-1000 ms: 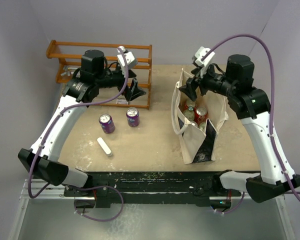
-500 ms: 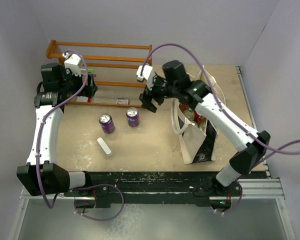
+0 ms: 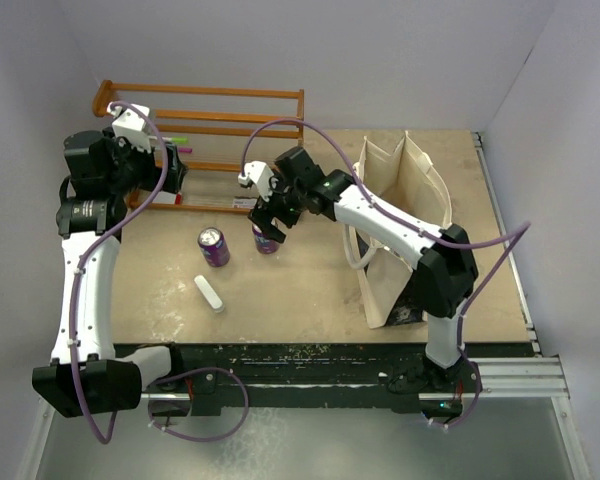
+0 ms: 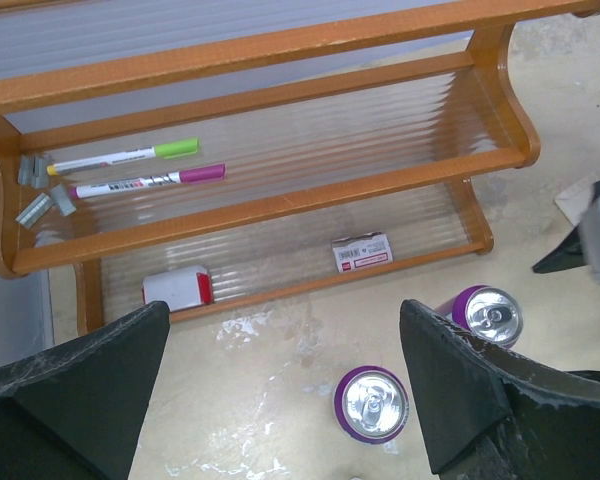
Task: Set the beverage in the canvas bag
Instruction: Pick up the drink from the center of the board, then place the drink in the canvas bag.
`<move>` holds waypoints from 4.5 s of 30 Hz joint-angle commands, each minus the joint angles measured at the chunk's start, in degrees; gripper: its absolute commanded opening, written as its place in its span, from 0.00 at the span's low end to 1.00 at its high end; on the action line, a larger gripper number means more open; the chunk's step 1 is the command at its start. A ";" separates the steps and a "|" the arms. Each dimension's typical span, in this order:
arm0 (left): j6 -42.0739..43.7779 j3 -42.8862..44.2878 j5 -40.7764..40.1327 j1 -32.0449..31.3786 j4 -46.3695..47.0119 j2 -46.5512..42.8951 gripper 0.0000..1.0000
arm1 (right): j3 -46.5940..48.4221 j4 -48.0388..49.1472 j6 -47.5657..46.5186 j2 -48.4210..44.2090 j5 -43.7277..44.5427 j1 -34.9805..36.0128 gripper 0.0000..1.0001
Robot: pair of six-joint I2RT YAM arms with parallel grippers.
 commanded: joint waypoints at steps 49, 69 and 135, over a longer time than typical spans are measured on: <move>-3.02 -1.46 11.09 1.83 4.32 -2.23 0.99 | 6.81 2.42 3.33 11.48 -2.30 0.66 0.60; -5.80 -3.57 18.72 1.74 7.45 2.02 0.99 | 9.59 -3.86 4.07 -6.25 -4.70 0.68 0.04; -34.90 23.76 20.81 -46.30 17.27 36.82 0.65 | -10.52 -17.31 -6.97 -45.62 -11.27 -42.66 0.00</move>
